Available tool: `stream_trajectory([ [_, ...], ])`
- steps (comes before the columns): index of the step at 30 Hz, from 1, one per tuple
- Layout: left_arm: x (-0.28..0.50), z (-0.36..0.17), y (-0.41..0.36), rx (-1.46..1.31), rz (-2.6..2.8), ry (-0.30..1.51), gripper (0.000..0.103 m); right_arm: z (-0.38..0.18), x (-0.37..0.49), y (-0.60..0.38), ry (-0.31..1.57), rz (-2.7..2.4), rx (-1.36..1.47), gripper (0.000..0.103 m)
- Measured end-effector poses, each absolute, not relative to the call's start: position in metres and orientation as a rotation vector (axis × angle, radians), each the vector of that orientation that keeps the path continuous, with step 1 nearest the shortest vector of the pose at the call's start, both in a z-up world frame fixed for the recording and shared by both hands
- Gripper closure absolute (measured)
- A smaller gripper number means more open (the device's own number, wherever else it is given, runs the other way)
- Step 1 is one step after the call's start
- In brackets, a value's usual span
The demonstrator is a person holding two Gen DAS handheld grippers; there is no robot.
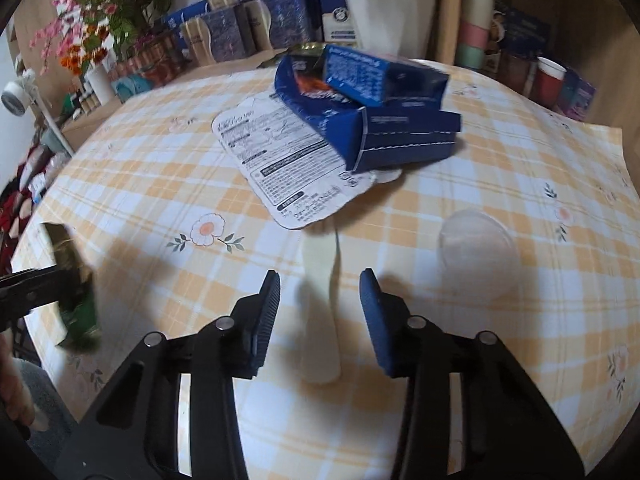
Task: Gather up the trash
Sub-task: 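Grasp the gold-green candy wrapper with the left gripper while the right grasps the white fork, then carry the candy wrapper and white fork over the bin with both grippers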
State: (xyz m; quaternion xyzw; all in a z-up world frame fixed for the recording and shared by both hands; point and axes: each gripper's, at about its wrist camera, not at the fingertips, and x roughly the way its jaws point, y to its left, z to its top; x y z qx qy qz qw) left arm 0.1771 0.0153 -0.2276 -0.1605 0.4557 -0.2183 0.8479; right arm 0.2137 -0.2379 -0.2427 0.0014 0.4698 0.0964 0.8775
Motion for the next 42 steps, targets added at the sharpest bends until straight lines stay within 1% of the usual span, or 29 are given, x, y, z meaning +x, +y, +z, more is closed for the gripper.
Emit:
stream_trajectory([
  [4,0.163,-0.227,0.025,-0.334,-0.461,0.962,0.082,-0.251,0.217,-0.232,1.005,0.194,-0.037,0.064],
  [5,0.160,-0.227,0.026,-0.333,-0.461,0.962,0.082,-0.252,0.218,-0.230,1.006,0.192,-0.049,0.067],
  [6,0.157,-0.227,0.027,-0.334,-0.462,0.963,0.082,-0.251,0.217,-0.229,1.004,0.193,-0.054,0.073],
  [7,0.155,-0.227,0.028,-0.338,-0.462,0.962,0.082,-0.251,0.217,-0.229,1.006,0.189,-0.060,0.086],
  [13,0.143,-0.224,0.029,-0.341,-0.463,0.957,0.082,-0.235,0.197,-0.226,0.985,0.216,-0.064,0.086],
  [19,0.125,-0.219,0.026,-0.321,-0.485,0.953,0.082,-0.217,0.166,-0.227,0.964,0.239,-0.002,0.086],
  [31,0.068,-0.206,0.028,-0.280,-0.510,0.932,0.082,-0.185,0.081,-0.222,0.910,0.272,0.064,0.086],
  [36,0.038,-0.206,0.030,-0.265,-0.520,0.931,0.082,-0.188,0.039,-0.216,0.918,0.294,0.074,0.086],
  [42,0.009,-0.211,0.032,-0.250,-0.529,0.938,0.082,-0.210,-0.010,-0.205,0.972,0.336,0.099,0.086],
])
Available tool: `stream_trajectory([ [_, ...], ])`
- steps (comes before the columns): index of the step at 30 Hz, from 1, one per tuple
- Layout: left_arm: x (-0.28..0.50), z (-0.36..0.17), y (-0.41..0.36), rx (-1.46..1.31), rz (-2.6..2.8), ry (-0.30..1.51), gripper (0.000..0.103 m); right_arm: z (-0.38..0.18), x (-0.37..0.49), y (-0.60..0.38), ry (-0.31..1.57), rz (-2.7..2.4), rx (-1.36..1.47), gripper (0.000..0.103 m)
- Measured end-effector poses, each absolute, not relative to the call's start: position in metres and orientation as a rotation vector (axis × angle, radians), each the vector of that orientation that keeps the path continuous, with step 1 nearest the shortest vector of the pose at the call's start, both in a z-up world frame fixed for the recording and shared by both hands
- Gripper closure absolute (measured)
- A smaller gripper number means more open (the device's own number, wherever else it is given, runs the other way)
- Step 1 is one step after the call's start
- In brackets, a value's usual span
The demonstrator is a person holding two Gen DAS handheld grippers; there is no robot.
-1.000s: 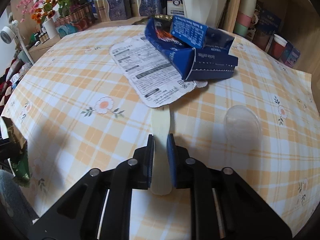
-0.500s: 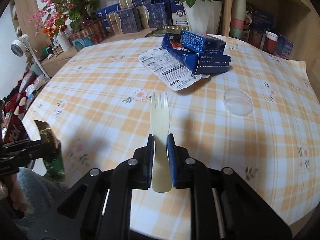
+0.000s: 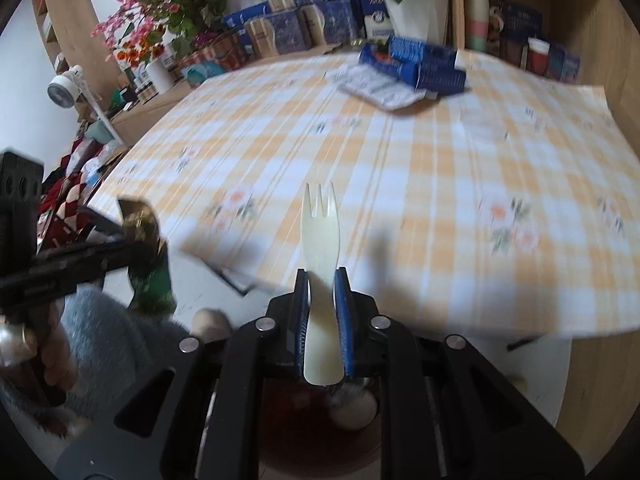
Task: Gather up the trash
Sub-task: 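Carry the candy wrapper and white fork over the bin with both grippers, then open the right gripper to drop the fork while the left drops the wrapper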
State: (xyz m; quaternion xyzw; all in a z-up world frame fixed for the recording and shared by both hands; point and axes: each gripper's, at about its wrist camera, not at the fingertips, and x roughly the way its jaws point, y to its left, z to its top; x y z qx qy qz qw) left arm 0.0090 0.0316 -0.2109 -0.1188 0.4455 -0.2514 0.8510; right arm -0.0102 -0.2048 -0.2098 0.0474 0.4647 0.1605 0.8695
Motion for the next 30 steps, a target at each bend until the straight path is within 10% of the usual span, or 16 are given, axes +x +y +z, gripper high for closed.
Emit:
stream_trajectory([
  [12,-0.012,-0.209,0.034,-0.240,-0.523,0.922,0.082,-0.261,-0.036,-0.195,1.167,0.347,0.195,0.085],
  [15,-0.012,-0.209,0.034,-0.231,-0.519,0.921,0.082,-0.261,-0.036,-0.201,1.166,0.343,0.246,0.072],
  [17,-0.012,-0.211,0.035,-0.228,-0.519,0.928,0.082,-0.256,-0.038,-0.206,1.133,0.324,0.251,0.042],
  [23,-0.012,-0.215,0.029,-0.190,-0.535,0.930,0.081,-0.239,-0.038,-0.233,1.015,0.227,0.255,0.014],
  [30,-0.013,-0.227,0.018,-0.160,-0.598,0.894,0.081,-0.232,-0.047,-0.257,0.861,0.116,0.162,0.006],
])
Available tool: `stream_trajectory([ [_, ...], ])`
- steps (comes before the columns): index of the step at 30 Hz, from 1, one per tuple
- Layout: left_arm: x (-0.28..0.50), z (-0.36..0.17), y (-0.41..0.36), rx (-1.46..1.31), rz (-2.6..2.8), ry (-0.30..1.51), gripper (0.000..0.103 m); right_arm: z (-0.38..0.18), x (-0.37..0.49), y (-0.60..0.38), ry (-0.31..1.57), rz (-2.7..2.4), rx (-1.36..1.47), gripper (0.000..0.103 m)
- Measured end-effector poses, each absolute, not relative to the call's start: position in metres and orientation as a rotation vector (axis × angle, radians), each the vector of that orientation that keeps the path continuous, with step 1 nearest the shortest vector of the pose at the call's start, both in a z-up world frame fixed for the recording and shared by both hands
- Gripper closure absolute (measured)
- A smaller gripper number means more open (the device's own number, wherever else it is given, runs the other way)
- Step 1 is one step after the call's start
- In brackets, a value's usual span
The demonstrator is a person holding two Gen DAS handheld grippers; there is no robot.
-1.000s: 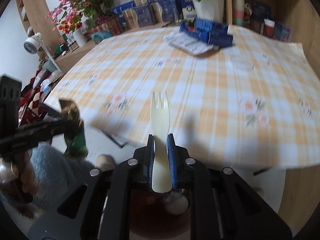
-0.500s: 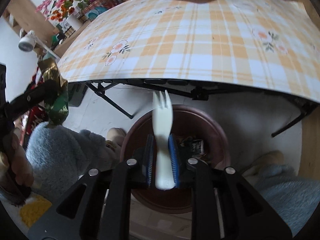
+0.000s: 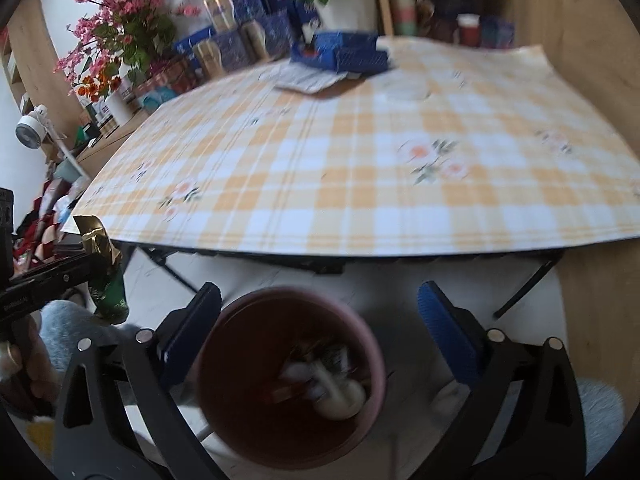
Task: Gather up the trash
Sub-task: 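Open the right gripper to drop the fork while the left drops the wrapper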
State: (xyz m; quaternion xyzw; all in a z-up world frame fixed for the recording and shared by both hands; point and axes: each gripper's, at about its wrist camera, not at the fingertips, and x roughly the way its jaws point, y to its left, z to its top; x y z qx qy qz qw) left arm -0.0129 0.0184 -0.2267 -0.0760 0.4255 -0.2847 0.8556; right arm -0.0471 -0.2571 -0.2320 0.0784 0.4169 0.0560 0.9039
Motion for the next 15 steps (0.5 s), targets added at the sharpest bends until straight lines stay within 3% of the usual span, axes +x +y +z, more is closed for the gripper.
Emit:
stream_trajectory([
  [15,-0.017,-0.280,-0.018,-0.035,-0.711,0.987,0.081,-0.251,-0.040,-0.248,0.853,-0.012,0.059,0.006],
])
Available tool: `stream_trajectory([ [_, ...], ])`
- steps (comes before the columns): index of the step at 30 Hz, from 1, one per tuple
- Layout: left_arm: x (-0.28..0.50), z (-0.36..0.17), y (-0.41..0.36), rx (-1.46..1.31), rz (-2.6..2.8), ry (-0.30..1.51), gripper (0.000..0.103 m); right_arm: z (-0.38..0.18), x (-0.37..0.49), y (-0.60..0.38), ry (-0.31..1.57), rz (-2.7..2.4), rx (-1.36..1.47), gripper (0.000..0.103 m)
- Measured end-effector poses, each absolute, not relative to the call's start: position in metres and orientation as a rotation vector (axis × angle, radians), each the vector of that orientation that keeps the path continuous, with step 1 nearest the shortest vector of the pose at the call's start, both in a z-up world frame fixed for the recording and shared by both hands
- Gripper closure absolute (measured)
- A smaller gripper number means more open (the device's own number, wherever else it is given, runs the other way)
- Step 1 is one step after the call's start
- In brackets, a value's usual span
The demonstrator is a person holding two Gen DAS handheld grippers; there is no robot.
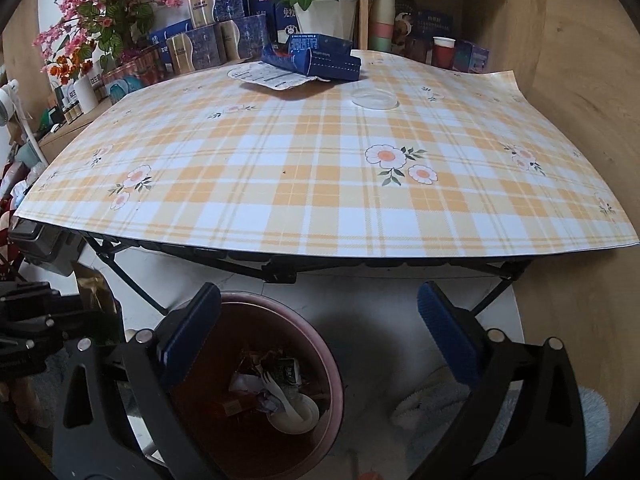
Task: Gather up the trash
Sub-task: 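Open the right gripper to drop the fork while the left drops the wrapper, then move both grippers back over the table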
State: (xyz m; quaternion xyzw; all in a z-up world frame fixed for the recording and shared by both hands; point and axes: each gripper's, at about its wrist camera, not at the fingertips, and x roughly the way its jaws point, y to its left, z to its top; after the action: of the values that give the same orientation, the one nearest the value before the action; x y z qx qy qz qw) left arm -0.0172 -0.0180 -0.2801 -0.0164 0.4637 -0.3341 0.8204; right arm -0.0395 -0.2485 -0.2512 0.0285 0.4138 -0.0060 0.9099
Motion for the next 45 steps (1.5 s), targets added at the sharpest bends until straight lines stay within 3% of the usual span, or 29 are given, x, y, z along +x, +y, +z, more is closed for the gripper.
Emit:
stream_trajectory([
  [2,-0.018,-0.281,-0.020,-0.031,-0.719,0.990,0.081,-0.251,-0.040,-0.250,0.852,-0.018,0.063,0.006],
  [4,-0.018,-0.281,-0.022,-0.024,-0.723,0.988,0.075,-0.251,-0.041,-0.250,0.855,-0.021,0.066,0.006],
  [6,-0.019,-0.281,-0.022,-0.013,-0.718,0.983,0.043,-0.251,-0.042,-0.250,0.857,-0.023,0.068,0.006],
  [12,-0.017,-0.276,-0.012,-0.001,-0.604,0.933,0.012,-0.252,-0.040,-0.249,0.863,-0.019,0.066,0.006],
  [15,-0.011,-0.277,-0.004,-0.015,-0.526,0.937,0.008,-0.252,-0.041,-0.248,0.865,-0.019,0.067,0.006],
  [45,0.003,-0.275,0.030,-0.138,-0.369,0.935,0.007,-0.258,-0.033,-0.268,0.885,-0.065,0.183,0.006],
])
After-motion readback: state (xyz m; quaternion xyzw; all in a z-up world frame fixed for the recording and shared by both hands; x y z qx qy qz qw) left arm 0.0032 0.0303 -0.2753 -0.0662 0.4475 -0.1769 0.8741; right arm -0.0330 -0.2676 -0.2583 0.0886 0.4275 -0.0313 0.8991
